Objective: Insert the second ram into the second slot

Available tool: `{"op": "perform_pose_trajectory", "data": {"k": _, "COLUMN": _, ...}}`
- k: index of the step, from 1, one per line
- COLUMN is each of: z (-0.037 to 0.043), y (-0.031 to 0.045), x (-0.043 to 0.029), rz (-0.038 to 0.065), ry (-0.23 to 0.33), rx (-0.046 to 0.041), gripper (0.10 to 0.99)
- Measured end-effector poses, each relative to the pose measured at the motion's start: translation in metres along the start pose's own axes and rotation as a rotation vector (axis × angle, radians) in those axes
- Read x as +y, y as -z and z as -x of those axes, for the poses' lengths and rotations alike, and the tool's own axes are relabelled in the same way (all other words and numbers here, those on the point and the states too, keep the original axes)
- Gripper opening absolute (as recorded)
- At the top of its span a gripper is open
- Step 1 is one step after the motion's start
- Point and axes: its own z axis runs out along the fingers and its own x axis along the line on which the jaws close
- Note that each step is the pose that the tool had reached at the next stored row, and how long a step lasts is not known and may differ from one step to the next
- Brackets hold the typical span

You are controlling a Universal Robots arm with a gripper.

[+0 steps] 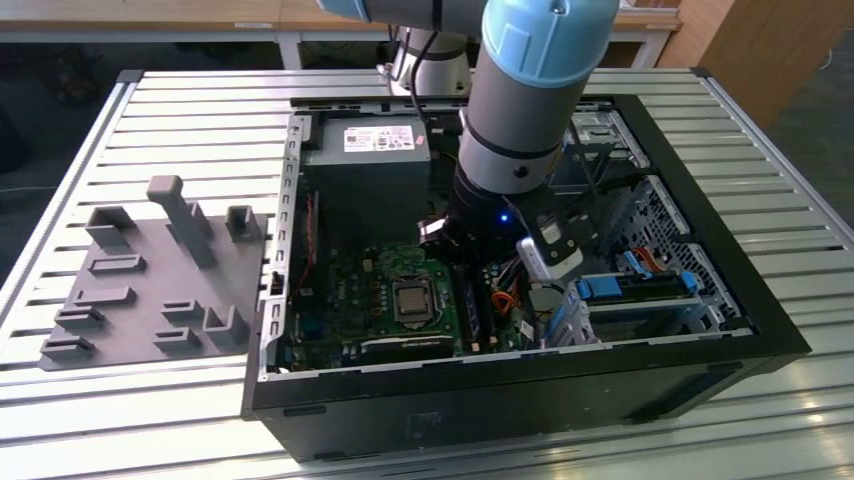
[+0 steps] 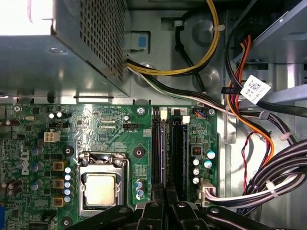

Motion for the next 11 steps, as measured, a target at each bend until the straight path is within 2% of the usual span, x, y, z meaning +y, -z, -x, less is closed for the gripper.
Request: {"op": "perform_pose_trajectory", "data": {"k": 11, "z": -0.0002, "y": -0.0014, "x": 0.0, "rz": 0.0, "ry": 0.0, "rx": 0.0, "gripper": 0.133}}
